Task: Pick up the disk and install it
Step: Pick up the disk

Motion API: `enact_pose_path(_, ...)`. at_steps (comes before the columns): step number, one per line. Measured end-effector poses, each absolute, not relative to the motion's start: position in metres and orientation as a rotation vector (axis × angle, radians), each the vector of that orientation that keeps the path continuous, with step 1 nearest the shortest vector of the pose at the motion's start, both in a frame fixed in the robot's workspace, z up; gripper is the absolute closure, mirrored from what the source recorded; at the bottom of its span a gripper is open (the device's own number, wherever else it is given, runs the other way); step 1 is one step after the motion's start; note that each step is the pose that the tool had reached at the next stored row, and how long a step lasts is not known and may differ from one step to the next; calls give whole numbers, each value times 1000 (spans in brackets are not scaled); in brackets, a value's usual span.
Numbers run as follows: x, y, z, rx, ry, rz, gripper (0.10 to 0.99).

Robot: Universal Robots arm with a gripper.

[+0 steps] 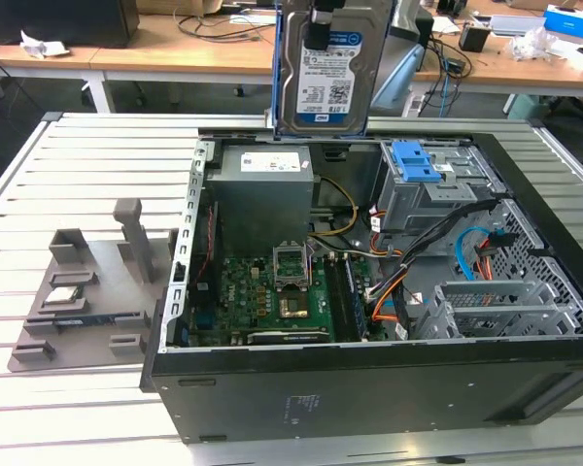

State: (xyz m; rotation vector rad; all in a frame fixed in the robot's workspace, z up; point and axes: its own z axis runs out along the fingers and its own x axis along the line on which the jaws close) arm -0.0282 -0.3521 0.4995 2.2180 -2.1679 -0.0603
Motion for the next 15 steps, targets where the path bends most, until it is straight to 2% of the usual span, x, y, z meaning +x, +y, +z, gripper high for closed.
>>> enact_pose_path(4,-27,-354,500,2218,-2168,-60,722)
enact_pose_path(6,-28,-368,499,2218,-2168,-60,722)
enact_pose_path(15,-28,-396,499,2218,-2168,-60,722)
